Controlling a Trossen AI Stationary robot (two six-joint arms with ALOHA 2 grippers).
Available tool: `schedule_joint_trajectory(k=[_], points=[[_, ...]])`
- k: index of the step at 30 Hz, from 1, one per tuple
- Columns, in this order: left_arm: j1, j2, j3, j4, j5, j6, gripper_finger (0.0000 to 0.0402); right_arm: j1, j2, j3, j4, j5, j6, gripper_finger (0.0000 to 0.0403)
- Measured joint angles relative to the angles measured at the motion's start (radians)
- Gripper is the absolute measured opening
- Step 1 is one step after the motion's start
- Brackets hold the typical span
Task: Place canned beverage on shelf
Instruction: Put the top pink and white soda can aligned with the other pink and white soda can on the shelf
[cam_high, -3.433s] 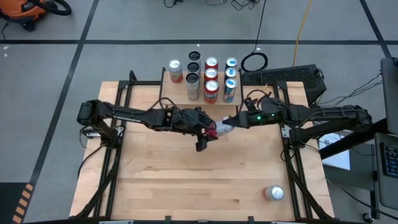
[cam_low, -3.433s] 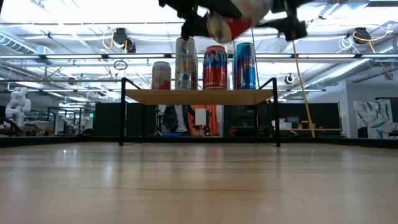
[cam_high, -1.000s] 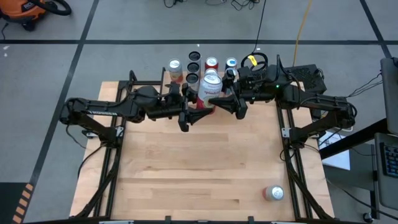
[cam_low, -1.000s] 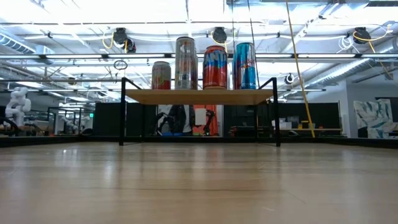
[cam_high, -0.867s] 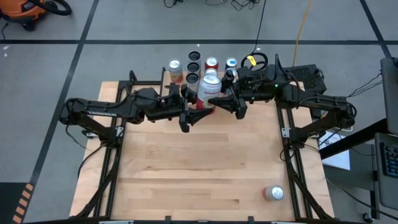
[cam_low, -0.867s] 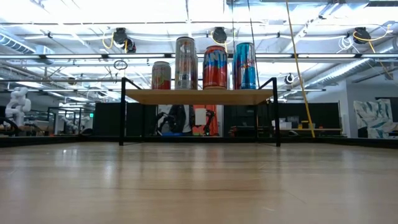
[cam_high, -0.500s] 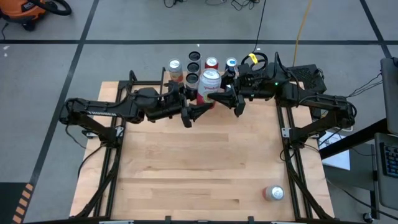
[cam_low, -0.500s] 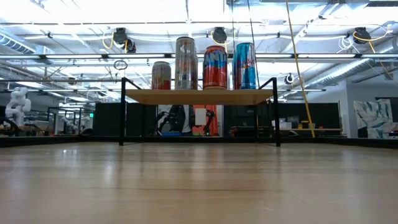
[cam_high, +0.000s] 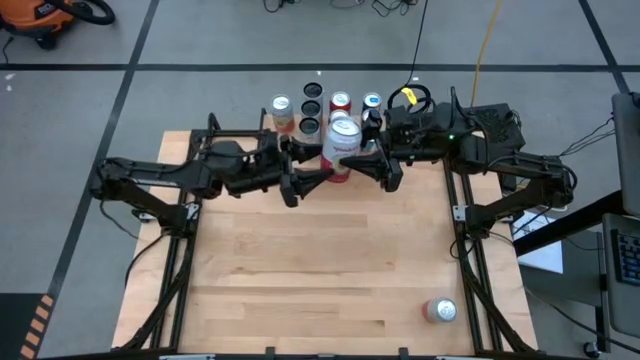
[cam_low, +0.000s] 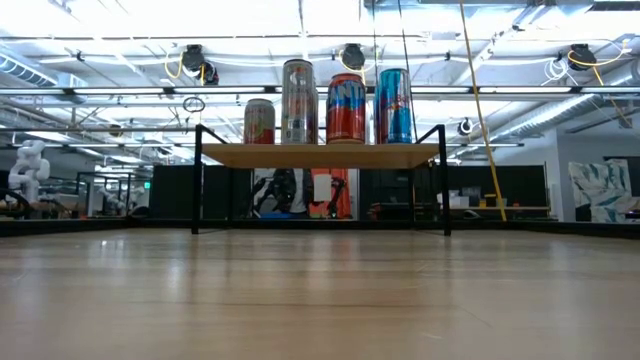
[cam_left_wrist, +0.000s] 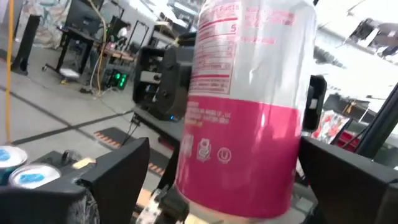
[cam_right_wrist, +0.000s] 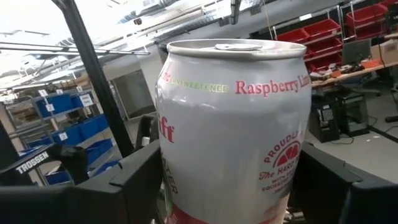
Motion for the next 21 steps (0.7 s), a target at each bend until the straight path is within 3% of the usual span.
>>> schedule_joint_trajectory(k=[5, 9, 12, 21], points=[[0.000, -0.053, -0.001, -0.073, -0.013, 0.001, 0.0391, 0.000, 0.001, 0.000, -0.016, 0.002, 0.000, 0.0274], [0.001, -0.114, -0.001, -0.131, -0.149, 0.060, 0.0391, 0.000, 0.001, 0.000, -0.054, -0.015, -0.012, 0.0274], [0.001, -0.147, -0.001, -0.157, -0.179, 0.076, 0.0391, 0.001, 0.001, 0.000, -0.101, -0.015, -0.024, 0.0274], [0.021, -0.169, 0.000, -0.150, 0.004, -0.022, 0.0391, 0.000, 0.003, 0.000, -0.179, -0.010, -0.044, 0.0274]])
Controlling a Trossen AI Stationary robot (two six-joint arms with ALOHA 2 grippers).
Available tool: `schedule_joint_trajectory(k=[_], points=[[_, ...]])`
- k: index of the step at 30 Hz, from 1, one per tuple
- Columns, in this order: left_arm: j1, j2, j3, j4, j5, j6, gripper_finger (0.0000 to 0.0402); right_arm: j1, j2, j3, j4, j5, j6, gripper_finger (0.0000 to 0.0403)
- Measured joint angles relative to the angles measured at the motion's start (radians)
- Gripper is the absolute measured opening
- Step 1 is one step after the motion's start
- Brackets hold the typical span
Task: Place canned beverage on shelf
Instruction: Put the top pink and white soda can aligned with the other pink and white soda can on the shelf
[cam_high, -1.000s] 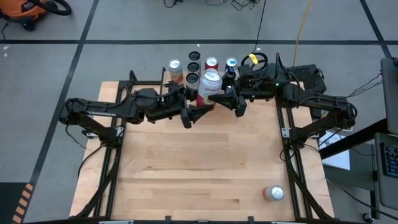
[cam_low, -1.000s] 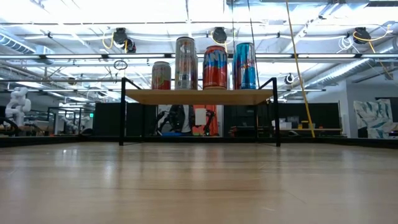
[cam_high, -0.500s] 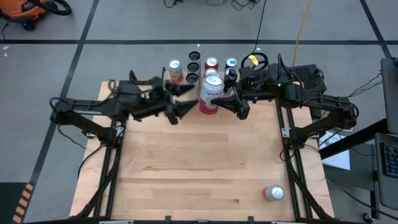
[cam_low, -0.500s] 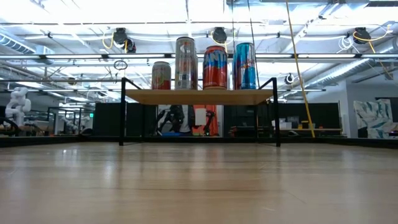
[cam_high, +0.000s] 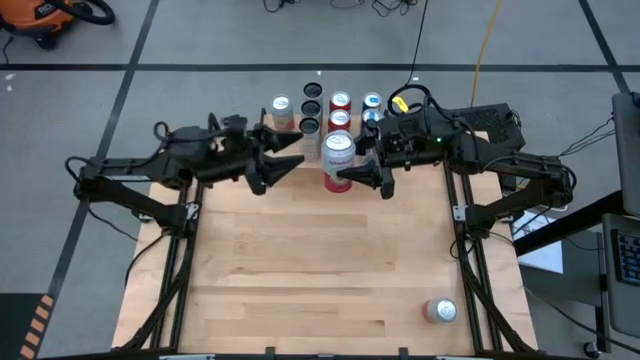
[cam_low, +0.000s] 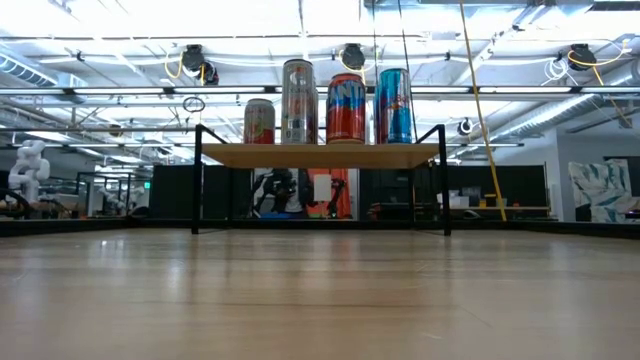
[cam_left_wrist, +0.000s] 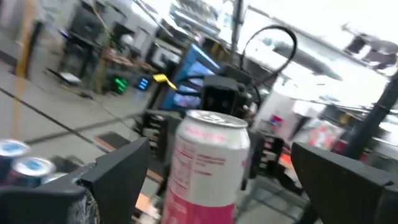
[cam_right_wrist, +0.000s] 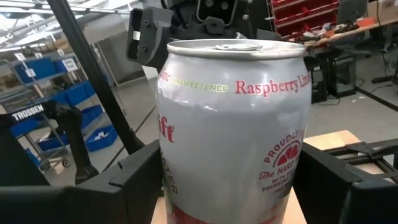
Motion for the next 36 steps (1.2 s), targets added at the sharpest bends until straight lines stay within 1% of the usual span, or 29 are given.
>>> schedule_joint_trajectory(k=[3, 9, 12, 16, 21, 27, 36], points=[[0.030, 0.020, 0.000, -0.005, 0.081, -0.051, 0.0391, 0.000, 0.005, 0.000, -0.004, 0.000, -0.005, 0.0274], [0.056, 0.032, 0.000, -0.009, 0.132, -0.042, 0.0391, 0.000, 0.016, 0.000, -0.026, 0.003, 0.013, 0.0274], [0.075, 0.032, 0.000, -0.062, 0.153, -0.025, 0.0391, 0.001, 0.026, 0.000, -0.034, 0.004, 0.014, 0.0274], [0.102, 0.034, -0.001, -0.113, 0.221, -0.018, 0.0391, 0.002, 0.043, 0.000, -0.032, 0.003, 0.019, 0.0274], [0.106, 0.048, -0.001, -0.120, 0.247, 0.028, 0.0391, 0.002, 0.071, 0.000, -0.029, 0.003, 0.033, 0.0274], [0.106, 0.075, -0.001, -0.125, 0.256, 0.027, 0.0391, 0.002, 0.086, 0.001, 0.000, 0.004, 0.034, 0.0274], [0.106, 0.102, -0.001, -0.112, 0.253, 0.028, 0.0386, 0.002, 0.096, 0.001, -0.001, 0.007, 0.034, 0.0274]])
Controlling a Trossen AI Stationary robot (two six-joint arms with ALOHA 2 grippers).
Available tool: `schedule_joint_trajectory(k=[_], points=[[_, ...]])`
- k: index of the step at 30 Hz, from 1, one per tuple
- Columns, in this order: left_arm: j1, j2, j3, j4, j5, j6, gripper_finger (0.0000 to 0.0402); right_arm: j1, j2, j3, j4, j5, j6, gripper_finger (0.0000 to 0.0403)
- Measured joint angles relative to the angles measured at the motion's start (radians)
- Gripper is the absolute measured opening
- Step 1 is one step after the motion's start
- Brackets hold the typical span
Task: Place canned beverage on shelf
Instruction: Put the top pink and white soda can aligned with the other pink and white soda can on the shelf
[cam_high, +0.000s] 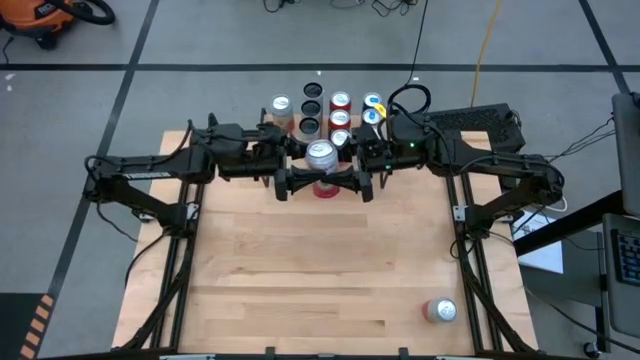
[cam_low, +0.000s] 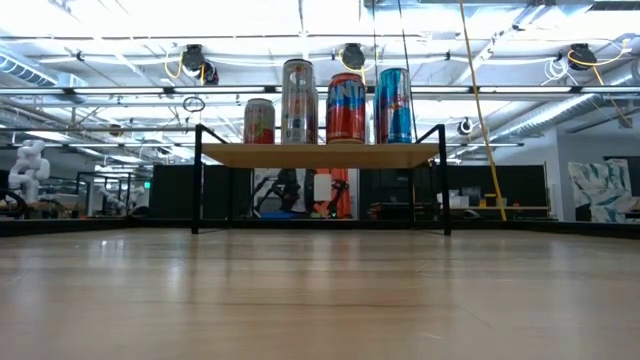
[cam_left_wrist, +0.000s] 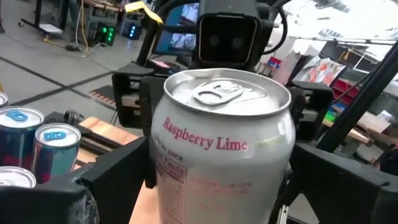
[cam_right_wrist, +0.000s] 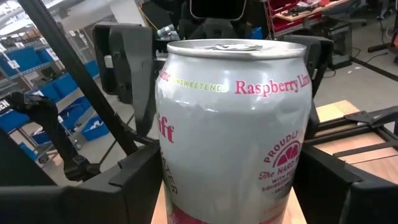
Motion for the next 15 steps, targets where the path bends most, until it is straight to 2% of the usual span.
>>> schedule_joint_trajectory(k=[15], points=[[0.000, 0.007, 0.000, 0.056, -0.001, 0.011, 0.0327, 0.000, -0.001, 0.000, 0.001, -0.001, 0.000, 0.0274]])
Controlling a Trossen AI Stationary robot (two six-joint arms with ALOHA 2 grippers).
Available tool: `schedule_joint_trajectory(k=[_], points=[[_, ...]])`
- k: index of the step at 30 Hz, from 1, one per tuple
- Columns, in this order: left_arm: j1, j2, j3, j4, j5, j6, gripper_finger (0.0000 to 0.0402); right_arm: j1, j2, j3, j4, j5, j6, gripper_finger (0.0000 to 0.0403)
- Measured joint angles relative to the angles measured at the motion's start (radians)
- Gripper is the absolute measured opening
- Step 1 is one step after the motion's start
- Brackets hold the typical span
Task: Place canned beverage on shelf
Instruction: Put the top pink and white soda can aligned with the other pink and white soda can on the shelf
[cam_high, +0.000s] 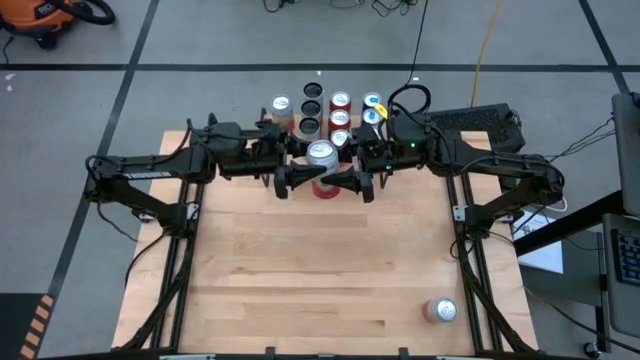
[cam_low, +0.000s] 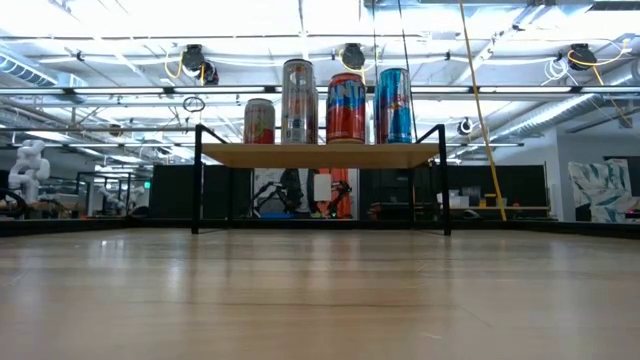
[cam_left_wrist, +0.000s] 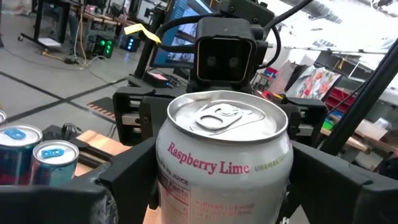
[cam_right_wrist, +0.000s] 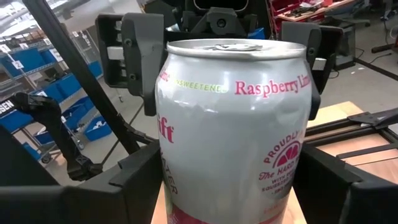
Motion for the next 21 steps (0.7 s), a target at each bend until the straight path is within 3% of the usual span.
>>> schedule_joint_trajectory(k=[8, 16, 21], points=[[-0.006, 0.000, 0.000, 0.002, -0.023, 0.077, 0.0284, 0.000, 0.000, 0.000, 0.001, 0.000, -0.017, 0.0274], [-0.006, 0.000, 0.000, 0.002, -0.029, 0.069, 0.0279, 0.000, 0.000, 0.000, 0.000, -0.002, -0.016, 0.0278], [-0.006, -0.001, 0.000, 0.002, -0.012, 0.066, 0.0278, 0.000, 0.000, 0.000, 0.000, -0.005, 0.001, 0.0309]])
